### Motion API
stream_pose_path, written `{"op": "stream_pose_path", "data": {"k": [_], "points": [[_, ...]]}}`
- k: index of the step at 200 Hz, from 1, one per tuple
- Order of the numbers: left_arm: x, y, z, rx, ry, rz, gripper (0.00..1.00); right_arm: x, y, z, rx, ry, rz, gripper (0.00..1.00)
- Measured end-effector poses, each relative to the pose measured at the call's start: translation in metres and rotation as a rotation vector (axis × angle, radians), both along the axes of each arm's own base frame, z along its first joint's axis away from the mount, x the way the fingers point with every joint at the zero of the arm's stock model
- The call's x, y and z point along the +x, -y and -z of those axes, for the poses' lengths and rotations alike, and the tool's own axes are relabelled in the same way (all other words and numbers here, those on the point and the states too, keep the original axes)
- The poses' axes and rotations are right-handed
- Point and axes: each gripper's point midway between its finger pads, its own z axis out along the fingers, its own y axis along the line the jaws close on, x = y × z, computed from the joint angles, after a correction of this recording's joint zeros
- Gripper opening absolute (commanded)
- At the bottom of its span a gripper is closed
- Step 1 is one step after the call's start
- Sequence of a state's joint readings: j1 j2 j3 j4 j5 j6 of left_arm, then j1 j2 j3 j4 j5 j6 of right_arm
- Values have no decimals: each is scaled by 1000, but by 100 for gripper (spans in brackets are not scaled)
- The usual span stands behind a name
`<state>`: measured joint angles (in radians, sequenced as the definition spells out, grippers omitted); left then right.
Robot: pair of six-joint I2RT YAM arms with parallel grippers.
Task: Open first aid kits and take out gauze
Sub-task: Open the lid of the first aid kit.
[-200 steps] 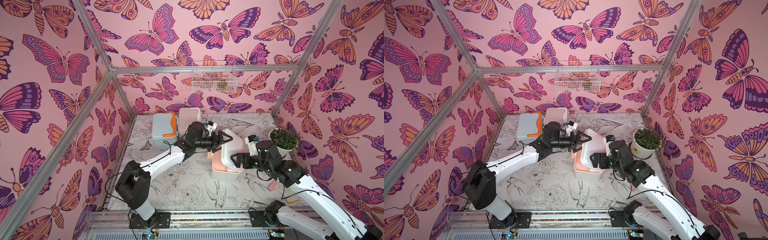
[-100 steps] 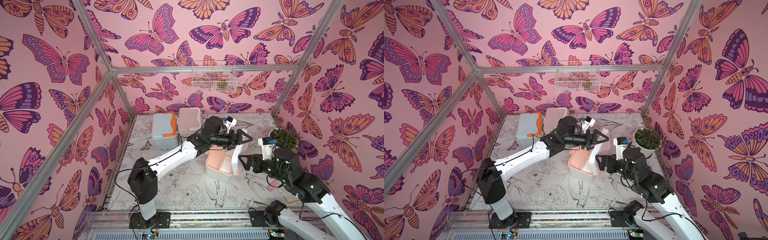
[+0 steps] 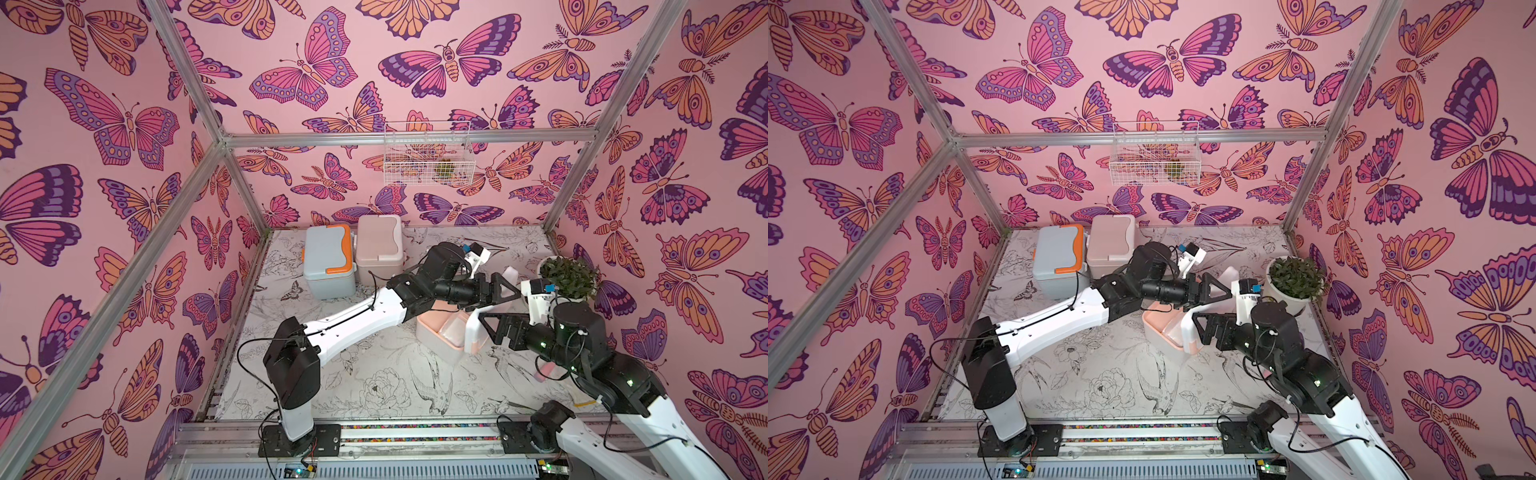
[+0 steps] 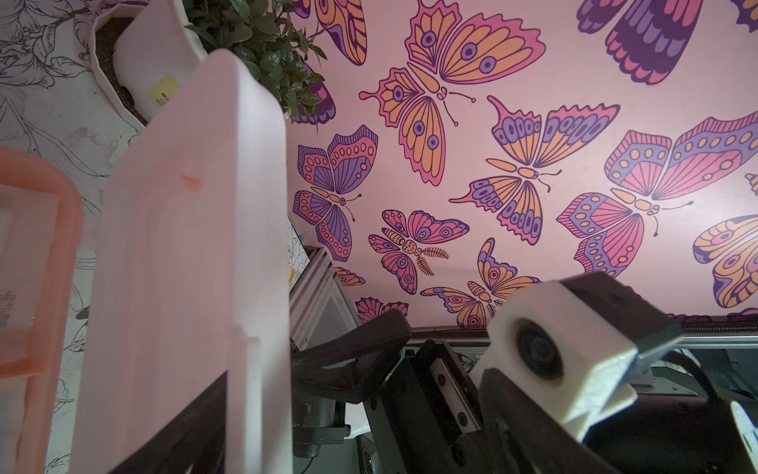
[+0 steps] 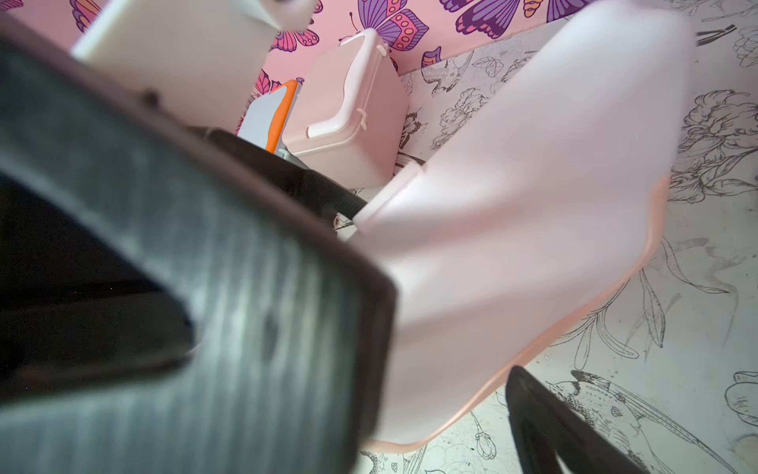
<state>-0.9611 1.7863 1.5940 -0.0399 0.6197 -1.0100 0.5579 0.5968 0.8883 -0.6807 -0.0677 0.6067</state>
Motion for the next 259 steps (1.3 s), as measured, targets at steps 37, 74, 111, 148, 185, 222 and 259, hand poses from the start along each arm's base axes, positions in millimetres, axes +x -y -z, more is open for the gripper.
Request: {"op": "stream_pose_path", "data": {"k": [37,74,111,148,185,222,259], "points": [[2,-1,4,18,6,-13,91,-12,26,9,17,-5,111,82],[4,-2,9,40,13,-26,91,-14,64,45,-79,-96,310,62],[5,-3,12,52,24,-31,91,-9,88,101,-146,-228,448,59],[6,-4,15,65,33,-35,91,17,100,166,83,-428,551,54],[7,-6,15,72,39,-43,91,44,72,202,349,-585,418,54],[1,-7,10,71,51,-44,91,93,49,178,456,-560,250,54],[-2,-5,10,78,67,-50,91,129,13,166,446,-552,103,54]]}}
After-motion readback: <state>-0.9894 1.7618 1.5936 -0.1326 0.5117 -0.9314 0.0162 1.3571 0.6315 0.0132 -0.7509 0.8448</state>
